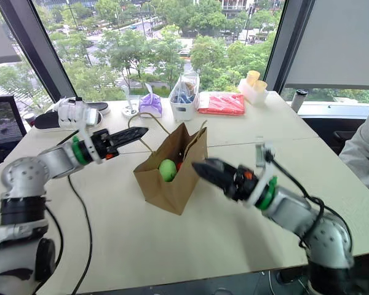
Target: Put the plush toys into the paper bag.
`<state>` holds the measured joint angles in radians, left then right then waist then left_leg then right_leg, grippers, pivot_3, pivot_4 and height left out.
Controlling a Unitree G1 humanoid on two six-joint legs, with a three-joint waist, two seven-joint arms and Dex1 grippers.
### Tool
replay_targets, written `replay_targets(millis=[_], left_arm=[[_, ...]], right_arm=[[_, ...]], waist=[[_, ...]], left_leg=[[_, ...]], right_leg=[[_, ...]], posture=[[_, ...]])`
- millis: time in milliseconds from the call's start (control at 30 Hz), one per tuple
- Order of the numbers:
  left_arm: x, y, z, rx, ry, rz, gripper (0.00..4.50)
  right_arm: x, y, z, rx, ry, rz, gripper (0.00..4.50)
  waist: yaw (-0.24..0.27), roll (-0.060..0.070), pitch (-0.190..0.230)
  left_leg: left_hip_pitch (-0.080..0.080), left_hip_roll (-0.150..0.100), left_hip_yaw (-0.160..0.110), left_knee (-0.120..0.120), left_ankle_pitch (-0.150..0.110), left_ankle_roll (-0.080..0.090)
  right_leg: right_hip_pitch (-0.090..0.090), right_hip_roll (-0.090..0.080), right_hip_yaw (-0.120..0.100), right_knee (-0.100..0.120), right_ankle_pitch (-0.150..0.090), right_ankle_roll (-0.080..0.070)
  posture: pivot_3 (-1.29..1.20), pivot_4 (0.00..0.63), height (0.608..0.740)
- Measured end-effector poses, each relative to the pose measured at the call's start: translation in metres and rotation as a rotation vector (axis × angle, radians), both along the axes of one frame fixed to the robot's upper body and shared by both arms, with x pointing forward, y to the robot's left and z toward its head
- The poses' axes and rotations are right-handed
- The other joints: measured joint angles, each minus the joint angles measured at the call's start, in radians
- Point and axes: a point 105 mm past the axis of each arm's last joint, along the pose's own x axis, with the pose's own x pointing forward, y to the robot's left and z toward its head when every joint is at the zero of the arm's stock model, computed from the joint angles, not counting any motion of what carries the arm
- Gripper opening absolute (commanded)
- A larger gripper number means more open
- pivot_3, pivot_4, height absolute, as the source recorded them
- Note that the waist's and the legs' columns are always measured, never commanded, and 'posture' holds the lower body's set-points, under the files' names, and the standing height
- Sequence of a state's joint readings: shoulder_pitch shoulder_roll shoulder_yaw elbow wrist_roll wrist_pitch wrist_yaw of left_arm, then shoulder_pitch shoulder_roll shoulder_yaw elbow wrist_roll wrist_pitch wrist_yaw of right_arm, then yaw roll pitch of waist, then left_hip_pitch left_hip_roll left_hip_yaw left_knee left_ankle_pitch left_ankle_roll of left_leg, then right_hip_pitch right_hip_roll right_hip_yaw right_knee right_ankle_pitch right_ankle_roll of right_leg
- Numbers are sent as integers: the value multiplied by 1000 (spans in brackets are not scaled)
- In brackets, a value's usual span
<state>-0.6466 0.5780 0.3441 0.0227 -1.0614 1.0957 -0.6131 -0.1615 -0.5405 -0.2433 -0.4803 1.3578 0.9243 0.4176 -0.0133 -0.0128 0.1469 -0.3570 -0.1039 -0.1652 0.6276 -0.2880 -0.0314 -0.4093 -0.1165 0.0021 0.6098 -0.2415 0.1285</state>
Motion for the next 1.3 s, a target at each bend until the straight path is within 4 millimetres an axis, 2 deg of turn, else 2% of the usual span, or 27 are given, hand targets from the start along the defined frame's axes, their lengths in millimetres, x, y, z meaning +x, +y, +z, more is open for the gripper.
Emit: replay_targets(millis=[67, 133, 267, 333, 367, 467, 700, 1033, 1167, 1300], left_arm=[[-9, 9, -4, 29, -8, 34, 4500], [-17, 12, -8, 78, -10, 57, 4500], [-31, 21, -20, 158, 1, 141, 4500], [-44, 13, -29, 193, 14, 132, 4500], [-50, 8, -32, 183, 25, 118, 4500], [-66, 0, -39, 159, 51, 106, 4500], [-83, -18, -45, 188, 58, 53, 4500], [-77, -50, -55, 250, 6, -34, 4500], [-77, -47, -58, 312, -15, -54, 4500], [-78, -26, -46, 360, -38, -44, 4500]], right_arm=[[0, 2, -13, -28, 27, -8, 3949], [5, 4, -20, -50, 25, -28, 3216], [15, 12, -27, -71, 7, -36, 1287], [18, 22, -27, -79, -17, -1, 327], [18, 27, -28, -82, -20, 22, 157], [18, 37, -28, -82, -27, 84, 157], [22, 42, -25, -89, -25, 139, 157], [22, 60, -26, -111, -27, 209, 157], [26, 60, -30, -133, -22, 197, 157], [29, 57, -33, -152, -21, 178, 157]], waist=[[0, 0, 0], [2, 0, 0], [5, 0, 0], [4, 0, 0], [4, 0, 0], [7, 0, 0], [19, 0, 0], [26, 0, 0], [23, 0, 0], [23, 1, 1]], left_leg=[[0, 0, 0, 1, -1, 2], [1, 0, 1, 1, -1, 2], [1, 0, 0, 1, -1, 2], [1, 0, 0, 1, -1, 2], [1, 0, 0, 1, -1, 2], [1, 0, -1, 1, -1, 2], [1, 0, -1, 1, -1, 2], [1, -1, 0, 1, -1, 2], [1, 0, 0, -1, -1, 2], [0, 0, 0, -1, -1, 2]], right_leg=[[0, 0, 0, 0, 0, 0], [1, 0, 0, 0, 0, 0], [2, 0, 0, 0, 0, 0], [2, 0, 0, 0, 0, 0], [2, 0, 0, 0, 0, 0], [1, 0, 0, 0, 0, 0], [2, 0, 0, 0, 0, -1], [2, 0, 0, -1, -1, -2], [0, 0, 0, -1, -1, -2], [0, 0, 0, -1, -1, -2]], posture=[[0, 150, 740], [0, 150, 740], [0, 150, 740], [0, 150, 740], [0, 150, 740], [0, 150, 740], [0, 150, 740], [0, 150, 740], [0, 150, 740], [0, 150, 740]])
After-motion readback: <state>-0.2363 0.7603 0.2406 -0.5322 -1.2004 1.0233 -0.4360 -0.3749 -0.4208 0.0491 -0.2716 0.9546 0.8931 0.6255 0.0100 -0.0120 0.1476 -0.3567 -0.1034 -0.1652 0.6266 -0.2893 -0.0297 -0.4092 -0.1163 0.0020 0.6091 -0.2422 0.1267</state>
